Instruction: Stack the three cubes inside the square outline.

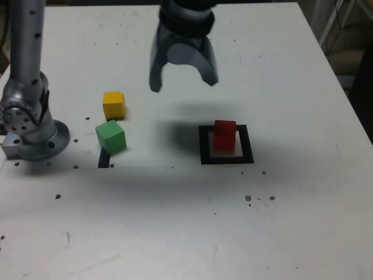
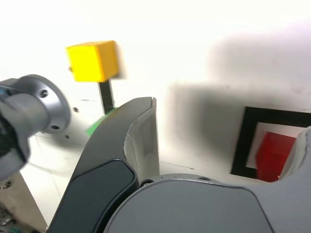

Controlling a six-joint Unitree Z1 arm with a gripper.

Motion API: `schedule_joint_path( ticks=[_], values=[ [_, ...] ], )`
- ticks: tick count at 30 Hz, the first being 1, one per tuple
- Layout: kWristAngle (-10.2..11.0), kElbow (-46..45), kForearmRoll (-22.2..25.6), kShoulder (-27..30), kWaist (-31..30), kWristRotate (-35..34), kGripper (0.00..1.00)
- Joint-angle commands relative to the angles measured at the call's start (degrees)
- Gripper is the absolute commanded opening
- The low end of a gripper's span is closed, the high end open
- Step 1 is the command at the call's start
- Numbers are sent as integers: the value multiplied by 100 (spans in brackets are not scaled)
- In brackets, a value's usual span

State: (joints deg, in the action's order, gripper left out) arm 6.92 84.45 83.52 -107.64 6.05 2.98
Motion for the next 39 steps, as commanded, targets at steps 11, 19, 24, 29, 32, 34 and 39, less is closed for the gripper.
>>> schedule_joint_path(
  ticks=[11,19,24,29,32,34,39],
  values=[
    [83,-1170,-357,753,518,384,100],
    [110,-2233,-947,1197,1074,720,100],
    [135,-2672,-1187,1311,1277,778,100],
    [150,-3030,-1413,1354,1393,792,99],
    [166,-3265,-1609,1346,1479,810,99],
    [180,-3392,-1744,1321,1533,828,99],
    [215,-3658,-2148,1196,1728,935,99]
  ],
)
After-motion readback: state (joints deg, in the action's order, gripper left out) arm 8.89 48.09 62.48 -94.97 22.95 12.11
